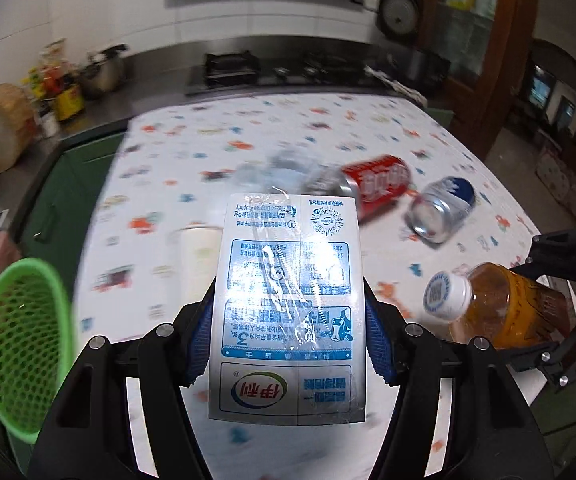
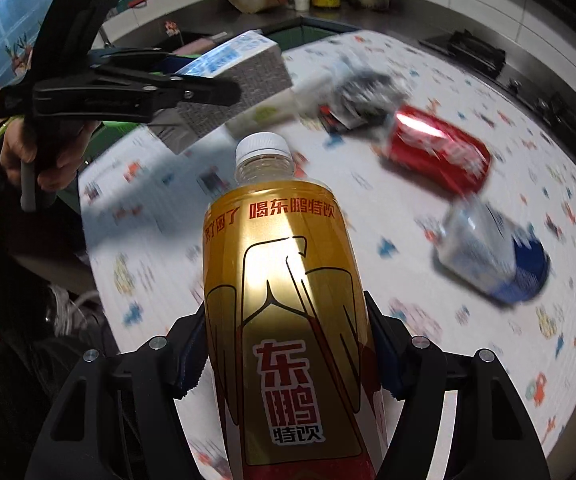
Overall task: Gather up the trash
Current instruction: 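Grasp the blue-and-white milk carton with the left gripper, then carry the carton and gold bottle over the green basket and release both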
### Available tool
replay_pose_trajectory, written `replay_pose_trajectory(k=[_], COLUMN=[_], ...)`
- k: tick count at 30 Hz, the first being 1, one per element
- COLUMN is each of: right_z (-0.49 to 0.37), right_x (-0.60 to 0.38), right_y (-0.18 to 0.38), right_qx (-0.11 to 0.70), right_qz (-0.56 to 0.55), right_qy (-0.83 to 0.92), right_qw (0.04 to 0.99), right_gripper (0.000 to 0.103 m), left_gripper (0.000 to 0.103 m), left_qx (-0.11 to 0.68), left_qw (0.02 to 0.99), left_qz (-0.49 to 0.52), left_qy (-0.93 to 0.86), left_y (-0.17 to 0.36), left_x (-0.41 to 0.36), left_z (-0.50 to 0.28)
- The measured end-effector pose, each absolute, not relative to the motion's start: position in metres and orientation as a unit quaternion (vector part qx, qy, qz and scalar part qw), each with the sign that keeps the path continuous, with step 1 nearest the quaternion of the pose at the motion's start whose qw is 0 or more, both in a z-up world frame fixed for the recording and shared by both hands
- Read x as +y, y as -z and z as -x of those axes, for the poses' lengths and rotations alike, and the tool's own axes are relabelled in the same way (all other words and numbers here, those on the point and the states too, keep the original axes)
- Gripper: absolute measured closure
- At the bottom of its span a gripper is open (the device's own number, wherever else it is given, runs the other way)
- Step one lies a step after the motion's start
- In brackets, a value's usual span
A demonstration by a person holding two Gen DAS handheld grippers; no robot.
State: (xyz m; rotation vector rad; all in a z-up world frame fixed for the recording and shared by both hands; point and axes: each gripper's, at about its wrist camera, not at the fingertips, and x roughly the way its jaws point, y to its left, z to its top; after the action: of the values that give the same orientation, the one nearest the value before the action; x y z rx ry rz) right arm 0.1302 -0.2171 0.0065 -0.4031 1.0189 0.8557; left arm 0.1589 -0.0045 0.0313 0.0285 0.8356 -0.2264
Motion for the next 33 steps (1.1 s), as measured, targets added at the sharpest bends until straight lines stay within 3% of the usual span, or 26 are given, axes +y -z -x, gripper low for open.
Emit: replay_pose_trajectory(k=[8, 16, 27, 33], right_z=[-0.130, -0.142, -0.160, -0.170], right_x=[-0.139, -0.067, 0.005, 0.044], right_y=[-0.019, -0.017, -0.011, -0.009], right_qx=[0.449, 0.448, 0.456, 0.458], right_qz=[0.184, 0.187, 0.180, 0.178], right_qy=[-0.422, -0.443, -0.463, -0.475], right_qw=[0.766, 0.754, 0.738, 0.730], right_gripper=[0.037, 0.037, 0.037, 0.037], left_gripper=[0.040, 0.040, 0.039, 0.023], left_qx=[0.396, 0.418, 0.455, 0.450], left_qw=[0.918, 0.900, 0.868, 0.864], left_qz=[0.027, 0.075, 0.131, 0.155], left_qy=[0.006, -0.093, -0.151, -0.163], left_y=[-0.044, -0.019, 0.038, 0.050], left_x=[0.117, 0.233, 0.308, 0.325], left_z=[-0.137, -0.140, -0.145, -0.136])
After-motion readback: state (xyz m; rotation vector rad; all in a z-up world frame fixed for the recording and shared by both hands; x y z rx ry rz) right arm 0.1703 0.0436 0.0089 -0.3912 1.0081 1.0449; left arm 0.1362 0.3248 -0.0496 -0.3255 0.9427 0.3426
